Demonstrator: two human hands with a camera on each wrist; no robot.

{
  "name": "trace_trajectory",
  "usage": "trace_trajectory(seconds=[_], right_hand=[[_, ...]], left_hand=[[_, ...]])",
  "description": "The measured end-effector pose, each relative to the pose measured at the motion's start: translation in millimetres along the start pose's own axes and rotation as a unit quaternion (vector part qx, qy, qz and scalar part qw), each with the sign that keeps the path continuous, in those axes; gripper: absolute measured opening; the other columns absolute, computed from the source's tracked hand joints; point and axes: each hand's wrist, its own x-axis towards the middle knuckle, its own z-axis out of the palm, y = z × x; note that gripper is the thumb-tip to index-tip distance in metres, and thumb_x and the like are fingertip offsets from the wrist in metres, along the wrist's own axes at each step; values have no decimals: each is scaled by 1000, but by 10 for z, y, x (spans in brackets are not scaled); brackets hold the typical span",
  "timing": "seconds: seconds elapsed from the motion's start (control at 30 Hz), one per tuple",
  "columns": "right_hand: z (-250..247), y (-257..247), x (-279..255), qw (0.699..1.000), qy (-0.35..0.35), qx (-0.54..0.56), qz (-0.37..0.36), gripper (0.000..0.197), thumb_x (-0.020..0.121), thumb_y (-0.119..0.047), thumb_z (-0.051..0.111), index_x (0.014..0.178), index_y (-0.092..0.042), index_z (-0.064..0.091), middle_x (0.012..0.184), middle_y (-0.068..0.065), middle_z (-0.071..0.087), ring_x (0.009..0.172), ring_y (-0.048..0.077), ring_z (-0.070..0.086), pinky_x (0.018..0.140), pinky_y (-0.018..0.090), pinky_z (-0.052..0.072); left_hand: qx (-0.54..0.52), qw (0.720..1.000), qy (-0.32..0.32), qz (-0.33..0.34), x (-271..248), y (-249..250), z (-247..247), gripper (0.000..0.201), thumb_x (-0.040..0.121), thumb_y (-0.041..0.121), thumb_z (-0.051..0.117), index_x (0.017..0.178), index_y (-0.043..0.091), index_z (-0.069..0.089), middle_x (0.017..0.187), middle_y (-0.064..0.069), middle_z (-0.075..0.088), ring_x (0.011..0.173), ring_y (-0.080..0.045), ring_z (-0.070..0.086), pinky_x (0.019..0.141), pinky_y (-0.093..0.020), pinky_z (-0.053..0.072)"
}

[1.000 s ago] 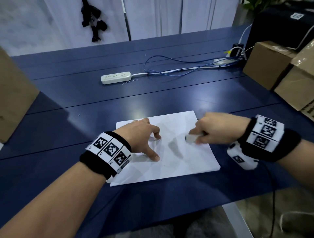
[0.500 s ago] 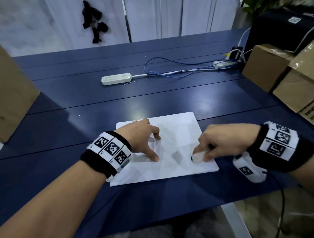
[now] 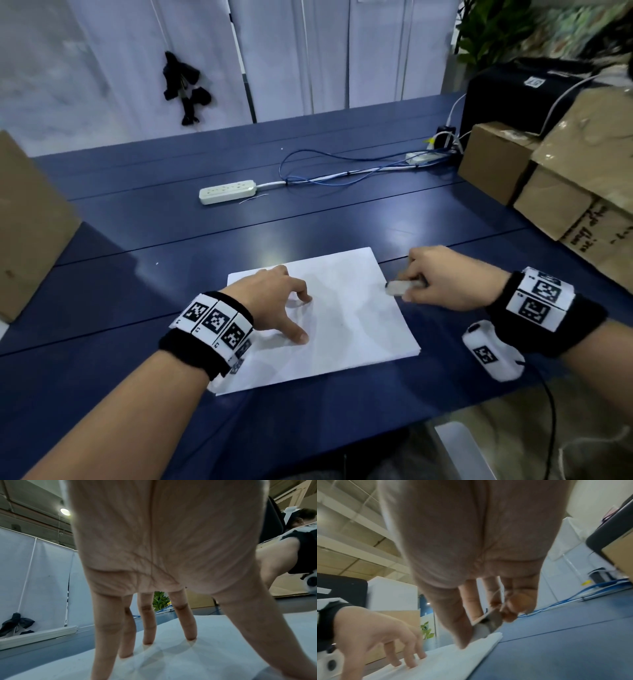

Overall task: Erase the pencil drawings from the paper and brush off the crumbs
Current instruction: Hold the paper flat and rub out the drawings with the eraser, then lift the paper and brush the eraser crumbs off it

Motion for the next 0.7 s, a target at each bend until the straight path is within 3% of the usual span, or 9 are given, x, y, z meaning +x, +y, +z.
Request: trace_trajectory(seconds=[0.07,0.1,0.23,0.37,0.43,0.5,0.6,0.7], right_hand=[[-2,149,-19,996,31,-6,82,27,79,-44,61,64,-22,62,71,2,59,70,21,58,65,42,52],[-2,231,-22,993,45,-3,111,32,79,-48,60,63,-20,62,68,2,61,68,22,60,62,40,51],[-87,459,-33,980,47,-11,195,30,84,-46,65,82,-18,75,80,5,72,79,25,65,64,32,50],[-109,534,44,972,41,-9,230,25,78,-41,74,87,-18,77,84,5,73,83,24,66,69,29,50],[-91,515,70,970,41,-11,238,25,77,-41,74,84,-17,77,78,4,72,80,23,66,67,27,48],[-72,485,94,971,38,-12,237,25,75,-40,75,80,-16,77,71,2,71,75,21,66,64,27,47],[-89,413,93,970,29,-22,242,22,73,-38,78,79,-16,76,73,3,71,74,21,67,63,28,51],[-90,305,50,968,25,-27,249,33,79,-45,70,70,-14,65,69,3,63,75,25,65,63,30,50]], left_hand=[[-3,1000,-2,2,-14,4,-11,69,65,68,77,126,47,54,122,11,45,114,-14,51,83,-33,42],[-13,1000,3,6,-24,-5,-20,67,67,69,75,128,47,53,123,11,45,114,-14,51,87,-34,43],[-70,994,80,-1,-156,-166,-129,61,71,73,67,126,50,52,122,14,43,113,-10,49,100,-36,44],[-96,984,133,-73,-313,-529,-67,66,68,80,57,124,45,55,117,16,52,109,-7,54,98,-34,46],[-107,974,146,-135,-405,-647,8,60,76,69,62,126,37,55,119,10,55,112,-12,55,98,-34,45],[-122,964,143,-188,-478,-719,109,57,84,55,65,132,26,53,124,2,55,117,-18,54,98,-33,44],[-142,955,117,-233,-528,-734,237,63,87,51,64,138,16,50,135,-3,56,124,-21,52,98,-31,42],[-144,948,98,-266,-538,-715,274,54,86,51,64,124,13,59,124,-4,63,114,-22,58,88,-29,45]])
